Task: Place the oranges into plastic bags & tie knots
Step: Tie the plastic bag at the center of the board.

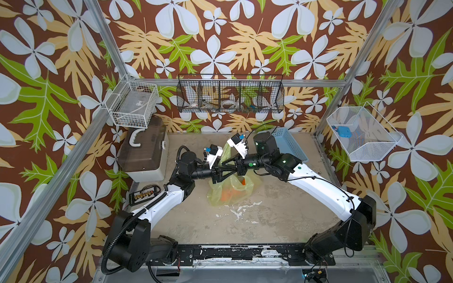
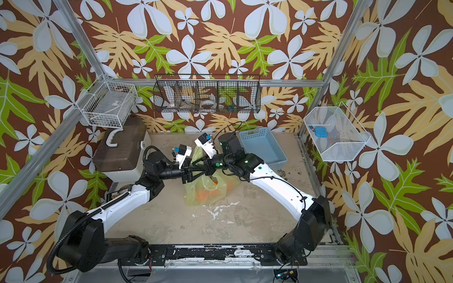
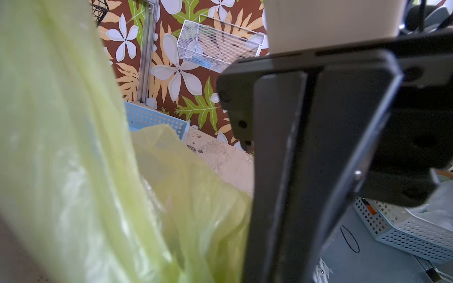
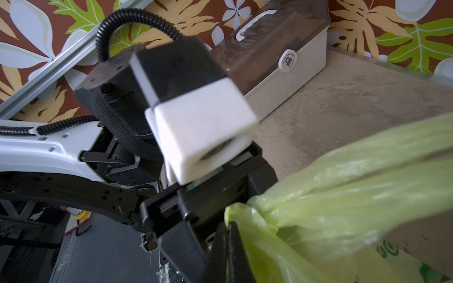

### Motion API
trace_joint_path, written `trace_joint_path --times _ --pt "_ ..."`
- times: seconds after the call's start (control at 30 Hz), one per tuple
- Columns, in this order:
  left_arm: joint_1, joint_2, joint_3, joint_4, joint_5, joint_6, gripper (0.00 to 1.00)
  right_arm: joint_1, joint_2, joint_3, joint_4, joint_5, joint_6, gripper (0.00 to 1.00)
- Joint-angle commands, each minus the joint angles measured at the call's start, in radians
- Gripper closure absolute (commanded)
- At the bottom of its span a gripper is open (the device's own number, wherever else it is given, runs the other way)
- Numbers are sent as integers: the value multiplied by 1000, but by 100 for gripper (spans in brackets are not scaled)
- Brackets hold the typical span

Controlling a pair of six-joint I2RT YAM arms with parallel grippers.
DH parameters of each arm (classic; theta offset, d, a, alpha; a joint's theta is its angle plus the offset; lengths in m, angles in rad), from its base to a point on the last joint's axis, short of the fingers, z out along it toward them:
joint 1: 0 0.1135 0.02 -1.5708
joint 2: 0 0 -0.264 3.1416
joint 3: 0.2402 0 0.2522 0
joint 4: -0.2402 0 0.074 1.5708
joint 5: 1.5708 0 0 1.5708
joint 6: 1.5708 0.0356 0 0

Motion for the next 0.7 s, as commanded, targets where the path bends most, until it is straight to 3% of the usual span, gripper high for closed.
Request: trace_joint_path --times 0.0,0.13,0.3,0.47,0.57,0.67 --pt "1 -21 -12 97 -20 -37 53 5 13 -9 -45 -7 13 100" --pt "1 -33 -47 190 -41 -73 55 5 15 -13 -53 1 19 100" --pt "2 -21 -64 259 -86 -101 77 5 -9 -14 -28 -22 54 95" --pt "1 -23 -81 304 -123 -113 100 4 -22 -27 -2 -58 87 79" --pt "1 -19 -83 307 -123 -112 100 5 -34 -21 5 -54 90 58" --pt "1 -9 -84 296 -114 -98 100 -16 -46 53 -45 0 70 47"
